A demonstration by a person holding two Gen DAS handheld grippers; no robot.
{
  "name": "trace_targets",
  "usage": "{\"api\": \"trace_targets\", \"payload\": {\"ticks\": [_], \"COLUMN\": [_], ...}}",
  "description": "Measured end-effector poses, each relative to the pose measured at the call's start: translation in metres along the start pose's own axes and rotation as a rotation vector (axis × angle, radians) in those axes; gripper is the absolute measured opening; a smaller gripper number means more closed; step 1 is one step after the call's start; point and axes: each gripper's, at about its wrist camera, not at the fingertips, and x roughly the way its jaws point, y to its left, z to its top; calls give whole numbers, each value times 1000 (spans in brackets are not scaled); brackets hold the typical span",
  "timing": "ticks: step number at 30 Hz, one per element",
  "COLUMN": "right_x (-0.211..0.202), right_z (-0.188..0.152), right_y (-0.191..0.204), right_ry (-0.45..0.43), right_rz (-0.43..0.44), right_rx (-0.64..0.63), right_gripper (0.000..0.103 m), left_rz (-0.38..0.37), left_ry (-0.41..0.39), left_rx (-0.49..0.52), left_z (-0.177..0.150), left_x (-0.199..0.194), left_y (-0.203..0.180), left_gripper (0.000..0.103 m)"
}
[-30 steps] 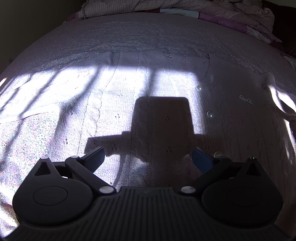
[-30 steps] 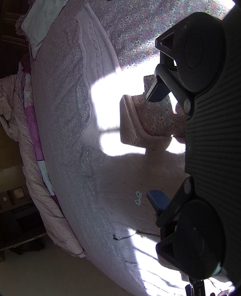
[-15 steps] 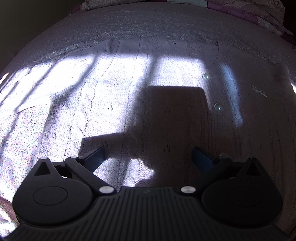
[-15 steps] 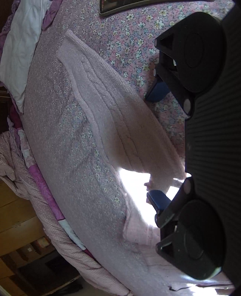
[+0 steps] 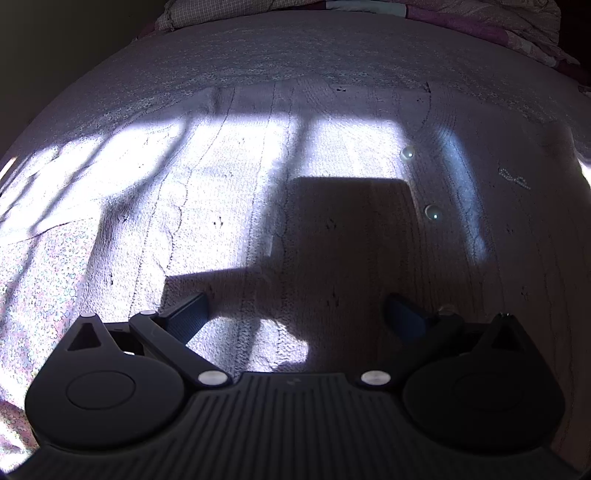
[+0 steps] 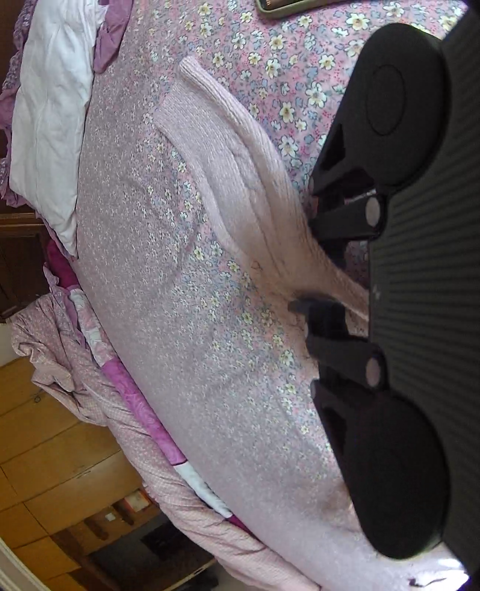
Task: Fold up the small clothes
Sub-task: 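Grasp the cardigan sleeve cuff with the right gripper and lift it, then carry the sleeve across the cardigan body with the right gripper and release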
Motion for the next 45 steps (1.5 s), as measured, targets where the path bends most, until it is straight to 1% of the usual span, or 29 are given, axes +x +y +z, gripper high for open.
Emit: {"api": "trace_targets", "payload": {"ticks": [1,3,6,12,16,21,24,29,33,37,41,45], "right_x": [-8,-26,-54,-98,-115,-129,-135,-138,-137,-133,-118,-101], "right_z": [1,4,8,10,4,-10,-20,-40,-63,-97,-142,-193], "right_y": [0,6,20,66,101,151,183,236,275,308,330,339], "right_ry": [-12,-30,-50,-88,-105,-109,-106,-96,-71,-45,32,119], "right_rz": [14,32,82,160,210,288,358,428,481,507,520,517], "right_rx": [-7,-48,-96,-168,-191,-222,-254,-298,-322,-363,-385,-397], "right_gripper": [10,9,9,9,9,9,9,9,9,9,9,9], "left_rz": [-3,-4,5,4,16,48,71,99,114,128,139,134], "left_ry": [-2,-10,-28,-51,-72,-94,-110,-136,-148,-139,-123,-108], "left_rx": [4,16,34,14,-3,-32,-59,-99,-138,-154,-163,-178], "left_z": [0,0,0,6,10,15,15,16,15,9,4,-1], "left_x": [-2,-7,-16,-32,-44,-58,-66,-71,-71,-67,-57,-50], "left_y": [0,1,2,20,35,64,81,108,127,141,154,163], "left_gripper": [103,103,103,103,103,103,103,103,103,103,103,103]}}
